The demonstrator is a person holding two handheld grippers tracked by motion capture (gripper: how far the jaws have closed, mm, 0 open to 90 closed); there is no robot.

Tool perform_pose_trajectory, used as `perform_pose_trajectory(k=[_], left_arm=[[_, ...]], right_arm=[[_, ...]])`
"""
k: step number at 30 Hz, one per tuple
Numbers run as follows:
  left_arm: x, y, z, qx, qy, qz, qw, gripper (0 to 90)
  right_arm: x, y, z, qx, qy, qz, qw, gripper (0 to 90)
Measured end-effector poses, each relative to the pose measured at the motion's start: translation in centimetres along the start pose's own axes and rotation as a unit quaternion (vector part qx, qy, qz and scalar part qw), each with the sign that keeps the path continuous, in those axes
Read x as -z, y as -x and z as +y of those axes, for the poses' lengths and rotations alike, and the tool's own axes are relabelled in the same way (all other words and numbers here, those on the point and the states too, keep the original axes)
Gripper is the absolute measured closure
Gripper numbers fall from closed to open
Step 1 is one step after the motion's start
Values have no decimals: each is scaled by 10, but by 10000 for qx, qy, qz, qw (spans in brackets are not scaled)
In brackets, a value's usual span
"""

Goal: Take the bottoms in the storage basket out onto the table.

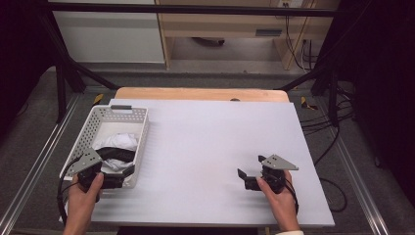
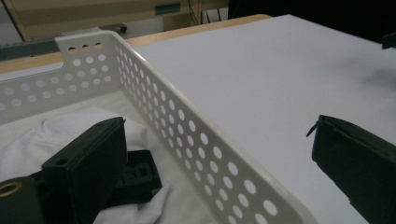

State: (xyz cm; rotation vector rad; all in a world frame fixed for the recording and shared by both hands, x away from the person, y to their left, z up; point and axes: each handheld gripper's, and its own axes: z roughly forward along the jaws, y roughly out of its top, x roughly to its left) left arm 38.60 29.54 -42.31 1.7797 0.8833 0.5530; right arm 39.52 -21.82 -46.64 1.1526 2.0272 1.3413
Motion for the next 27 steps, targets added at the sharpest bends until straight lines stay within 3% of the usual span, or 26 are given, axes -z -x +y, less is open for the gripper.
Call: perform_pose_trajectory(k=[6,12,15,18,20,27], left_arm=[[1,6,16,-37,139,98,9998,35],[-2,9,39,-153,20,163,9997,41],[-7,5,54,-201,-177,205,9994,42],[-15,1,69,-357,-512,373,9974,42],[-19,-2,75,-370,-618,330,9969,42],[-33,-15,84,-260,-806,486,9952,58]], right_arm=[[-1,-1,0,9,-19,-12,10000,54],[-3,-3,1,29,-47,11,10000,53],[-4,-4,3,38,8,-67,10000,55],[-6,-5,5,23,35,-35,10000,56],[-8,-7,7,103,7,-7,9999,56],[-6,-12,5,321,-180,-97,9993,57]])
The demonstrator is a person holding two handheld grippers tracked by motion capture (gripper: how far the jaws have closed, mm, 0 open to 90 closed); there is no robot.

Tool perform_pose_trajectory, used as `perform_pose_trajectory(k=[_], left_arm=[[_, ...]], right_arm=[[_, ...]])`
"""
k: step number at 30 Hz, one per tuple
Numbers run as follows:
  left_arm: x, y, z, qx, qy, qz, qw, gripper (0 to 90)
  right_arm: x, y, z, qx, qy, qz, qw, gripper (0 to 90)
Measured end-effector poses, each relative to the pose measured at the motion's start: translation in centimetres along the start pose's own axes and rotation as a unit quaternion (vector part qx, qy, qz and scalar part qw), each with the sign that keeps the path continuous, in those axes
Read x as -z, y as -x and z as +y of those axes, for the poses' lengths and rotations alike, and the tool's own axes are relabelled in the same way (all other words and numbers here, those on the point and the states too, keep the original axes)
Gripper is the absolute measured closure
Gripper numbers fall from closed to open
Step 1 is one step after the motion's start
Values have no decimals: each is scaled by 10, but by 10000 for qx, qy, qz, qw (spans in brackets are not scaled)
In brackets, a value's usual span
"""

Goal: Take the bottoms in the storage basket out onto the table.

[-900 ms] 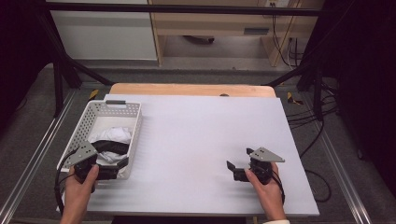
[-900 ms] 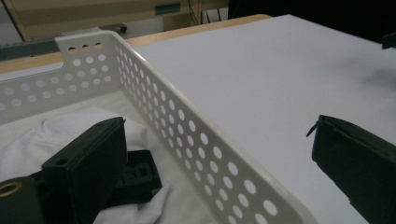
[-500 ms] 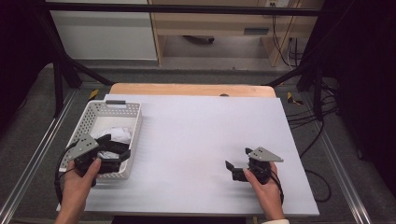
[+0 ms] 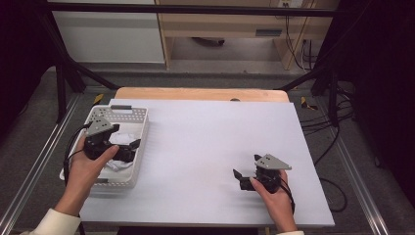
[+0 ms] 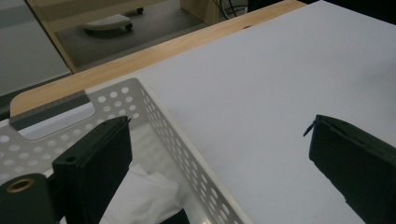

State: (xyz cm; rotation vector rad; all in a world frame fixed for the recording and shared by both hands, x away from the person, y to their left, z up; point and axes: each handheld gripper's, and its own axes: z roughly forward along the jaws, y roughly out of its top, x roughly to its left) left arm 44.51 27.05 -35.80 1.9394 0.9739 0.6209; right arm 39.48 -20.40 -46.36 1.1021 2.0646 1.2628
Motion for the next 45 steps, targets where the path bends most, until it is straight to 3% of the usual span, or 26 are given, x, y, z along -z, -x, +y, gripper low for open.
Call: perform_pose_trajectory(k=[1,7,13,17,21,31,34,45], left_arm=[[0,-6,4,-19,-81,146,9999,60],[1,-25,4,108,-205,465,9986,79],[-6,-39,-1,169,-388,586,9974,77],[-15,-43,-2,-67,-643,652,9958,81],[-22,-46,-3,58,-767,551,9955,68],[-33,-53,-7,130,-1035,571,9929,71],[-32,-54,-9,129,-1002,703,9924,80],[-40,-51,-18,166,-1206,473,9914,65]], right_arm=[[3,1,0,-28,11,-2,10000,58],[7,5,-2,-166,75,-54,9998,58],[3,6,-2,-169,57,-41,9998,59],[1,6,-2,-154,41,-54,9999,61],[3,4,-2,-128,53,-67,9999,62],[2,5,-2,-110,45,-68,9999,62],[2,5,-2,-116,19,-65,9999,62],[1,5,-2,-157,8,-28,9999,60]])
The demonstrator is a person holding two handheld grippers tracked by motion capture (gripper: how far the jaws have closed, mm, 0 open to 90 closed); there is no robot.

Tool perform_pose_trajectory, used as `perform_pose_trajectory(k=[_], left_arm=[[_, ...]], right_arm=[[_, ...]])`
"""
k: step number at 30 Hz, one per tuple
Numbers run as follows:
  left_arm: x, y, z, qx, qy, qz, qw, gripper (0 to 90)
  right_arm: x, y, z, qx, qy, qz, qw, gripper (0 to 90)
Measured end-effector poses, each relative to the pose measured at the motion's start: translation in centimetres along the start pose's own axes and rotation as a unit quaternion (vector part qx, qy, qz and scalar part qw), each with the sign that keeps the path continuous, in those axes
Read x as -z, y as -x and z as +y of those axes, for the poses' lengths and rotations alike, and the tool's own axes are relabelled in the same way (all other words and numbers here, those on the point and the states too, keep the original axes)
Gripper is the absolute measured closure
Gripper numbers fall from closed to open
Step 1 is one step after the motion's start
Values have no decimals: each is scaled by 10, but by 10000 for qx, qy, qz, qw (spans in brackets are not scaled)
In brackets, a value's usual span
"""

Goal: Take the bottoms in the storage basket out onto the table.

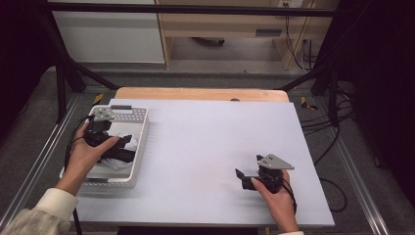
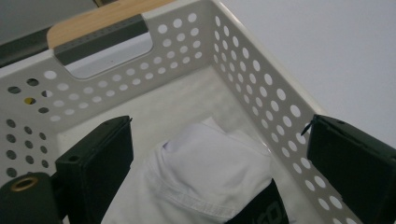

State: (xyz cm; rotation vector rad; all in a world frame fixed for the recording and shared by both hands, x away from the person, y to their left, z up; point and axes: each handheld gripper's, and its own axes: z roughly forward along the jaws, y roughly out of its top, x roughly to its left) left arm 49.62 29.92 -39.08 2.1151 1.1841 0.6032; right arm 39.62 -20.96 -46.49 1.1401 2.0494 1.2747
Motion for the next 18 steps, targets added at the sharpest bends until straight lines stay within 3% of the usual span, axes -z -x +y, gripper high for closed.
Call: perform_pose_trajectory(k=[3,6,10,15,18], left_arm=[[-3,1,0,68,-78,-118,9999,64],[-7,1,0,-24,-195,18,9998,64],[-13,-4,-2,9,-330,120,9994,64],[-18,-16,-3,197,-342,326,9987,82],[-28,-24,-6,405,-488,208,9978,69]], right_arm=[[-1,0,0,15,-26,3,10000,61],[-1,1,-1,22,-34,6,10000,60],[-1,0,-1,9,-33,12,10000,60],[-1,0,-2,30,-75,33,10000,60],[-3,2,-3,3,-96,48,9999,60]])
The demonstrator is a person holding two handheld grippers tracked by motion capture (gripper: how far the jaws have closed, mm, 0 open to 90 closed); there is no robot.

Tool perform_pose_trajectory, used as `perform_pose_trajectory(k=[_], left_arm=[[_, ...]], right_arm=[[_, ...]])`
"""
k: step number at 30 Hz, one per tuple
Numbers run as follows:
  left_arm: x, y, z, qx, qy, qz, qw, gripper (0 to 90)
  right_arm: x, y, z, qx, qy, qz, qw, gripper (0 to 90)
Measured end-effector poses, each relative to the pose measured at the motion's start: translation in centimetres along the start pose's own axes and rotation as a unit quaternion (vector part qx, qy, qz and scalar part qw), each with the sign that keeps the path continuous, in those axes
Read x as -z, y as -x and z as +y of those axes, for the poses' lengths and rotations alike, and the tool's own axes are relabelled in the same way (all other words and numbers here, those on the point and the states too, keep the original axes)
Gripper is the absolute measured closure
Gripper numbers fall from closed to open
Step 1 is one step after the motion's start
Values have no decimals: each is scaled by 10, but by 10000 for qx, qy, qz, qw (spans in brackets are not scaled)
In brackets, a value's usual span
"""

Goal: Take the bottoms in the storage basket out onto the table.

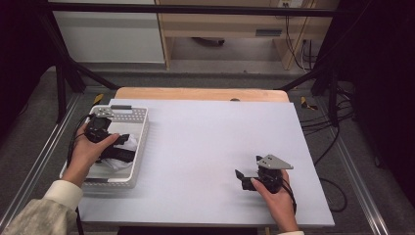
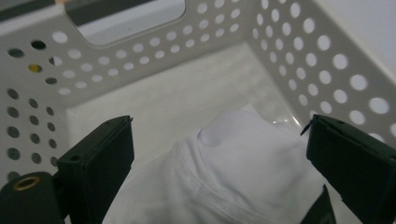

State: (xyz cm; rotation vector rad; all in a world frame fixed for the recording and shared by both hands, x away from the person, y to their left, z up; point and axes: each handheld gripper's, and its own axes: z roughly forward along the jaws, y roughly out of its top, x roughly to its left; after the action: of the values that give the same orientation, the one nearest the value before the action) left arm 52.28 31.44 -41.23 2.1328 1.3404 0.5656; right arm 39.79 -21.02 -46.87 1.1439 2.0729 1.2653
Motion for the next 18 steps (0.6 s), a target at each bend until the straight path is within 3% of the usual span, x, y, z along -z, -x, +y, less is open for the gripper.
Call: perform_pose_trajectory(k=[3,7,12,18], left_arm=[[-9,-6,-2,108,-172,-71,9998,65],[-11,-7,-3,182,-206,-186,9995,66],[-7,1,-4,17,-165,-320,9994,67],[-9,7,-8,-229,-316,-158,9991,58]], right_arm=[[-1,1,0,0,-13,7,10000,60],[-1,0,0,19,-28,21,10000,60],[0,-1,0,35,-42,32,10000,60],[-1,-4,1,90,-48,54,9999,61]])
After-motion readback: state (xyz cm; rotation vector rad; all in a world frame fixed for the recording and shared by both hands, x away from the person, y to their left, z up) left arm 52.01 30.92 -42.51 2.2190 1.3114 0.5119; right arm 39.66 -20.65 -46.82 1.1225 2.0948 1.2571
